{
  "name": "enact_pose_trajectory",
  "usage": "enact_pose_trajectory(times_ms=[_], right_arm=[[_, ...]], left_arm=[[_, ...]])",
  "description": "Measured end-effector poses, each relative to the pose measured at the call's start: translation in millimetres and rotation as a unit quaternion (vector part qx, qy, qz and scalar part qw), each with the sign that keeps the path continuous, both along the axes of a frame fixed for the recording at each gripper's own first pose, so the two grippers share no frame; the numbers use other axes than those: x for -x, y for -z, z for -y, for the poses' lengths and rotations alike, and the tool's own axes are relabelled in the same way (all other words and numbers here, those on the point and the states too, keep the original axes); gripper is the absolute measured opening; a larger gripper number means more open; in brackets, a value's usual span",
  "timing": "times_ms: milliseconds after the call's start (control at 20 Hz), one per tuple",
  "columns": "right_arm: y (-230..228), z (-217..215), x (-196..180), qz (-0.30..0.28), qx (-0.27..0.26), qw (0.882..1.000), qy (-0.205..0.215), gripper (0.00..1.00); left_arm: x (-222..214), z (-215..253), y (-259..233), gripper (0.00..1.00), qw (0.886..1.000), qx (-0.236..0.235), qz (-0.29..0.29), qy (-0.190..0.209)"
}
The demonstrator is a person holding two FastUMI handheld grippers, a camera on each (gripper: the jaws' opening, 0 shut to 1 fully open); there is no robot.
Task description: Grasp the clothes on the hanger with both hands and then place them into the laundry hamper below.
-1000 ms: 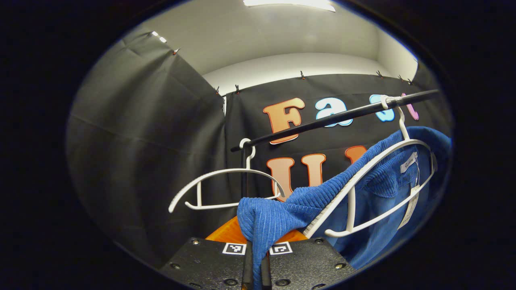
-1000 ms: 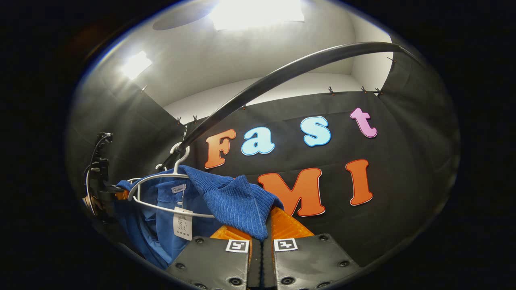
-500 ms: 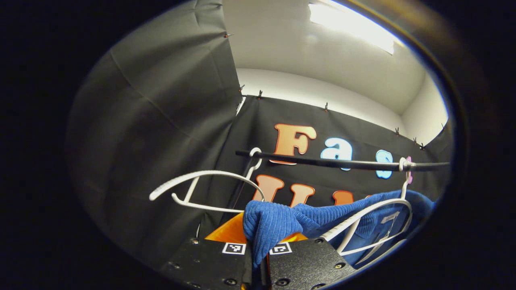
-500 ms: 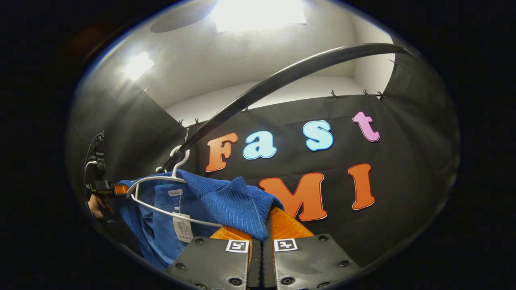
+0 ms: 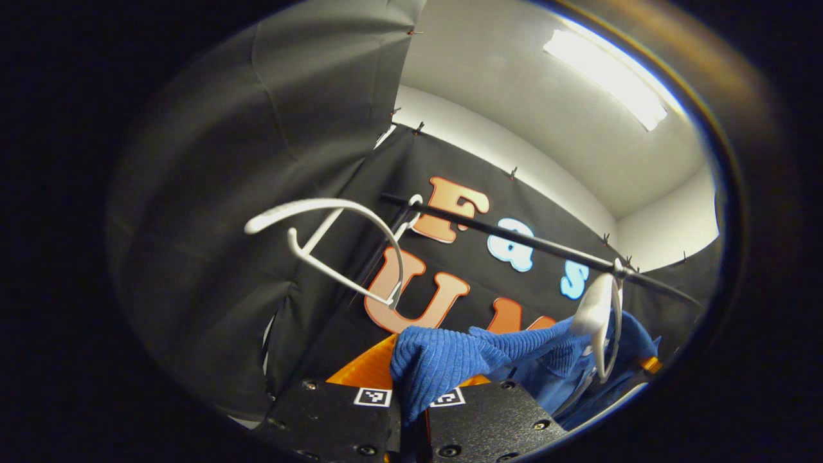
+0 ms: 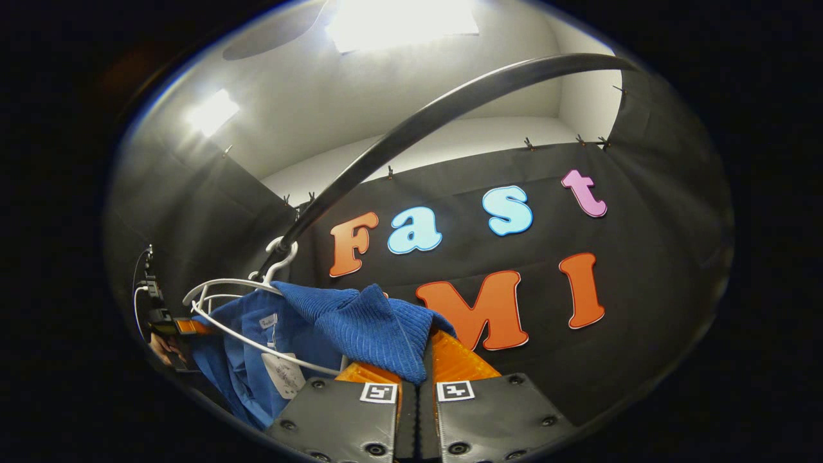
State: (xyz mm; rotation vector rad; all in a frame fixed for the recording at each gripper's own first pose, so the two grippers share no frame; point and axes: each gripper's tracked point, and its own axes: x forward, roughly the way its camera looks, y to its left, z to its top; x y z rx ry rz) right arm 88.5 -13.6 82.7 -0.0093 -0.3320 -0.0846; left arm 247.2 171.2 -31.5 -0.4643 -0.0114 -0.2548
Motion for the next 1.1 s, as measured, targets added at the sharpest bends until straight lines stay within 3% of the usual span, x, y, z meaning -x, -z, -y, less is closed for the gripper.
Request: enact_pose_trajectory(times_ms=[250, 400, 700, 1100], right_arm=[[-14.3, 20.3, 0.3, 0.016, 0.001, 0.999, 0.034, 0.09], [-12.9, 51.4, -2.5, 0.013, -0.003, 0.997, 0.078, 0.09], [15.8, 108.8, -3.4, -0.025, -0.032, 0.989, 0.141, 0.09], [59.6, 153.2, 20.7, -0.078, -0.041, 0.977, 0.192, 0.09]], left_arm=[[19.0, 22.8, 32.9, 0.1, 0.999, -0.035, -0.023, -0.005], [29.3, 39.2, 33.2, 0.1, 0.998, -0.058, -0.02, 0.003], [44.7, 72.7, 38.9, 0.1, 0.995, -0.099, -0.023, 0.025], [68.5, 108.9, 77.2, 0.1, 0.989, -0.119, -0.067, 0.058]])
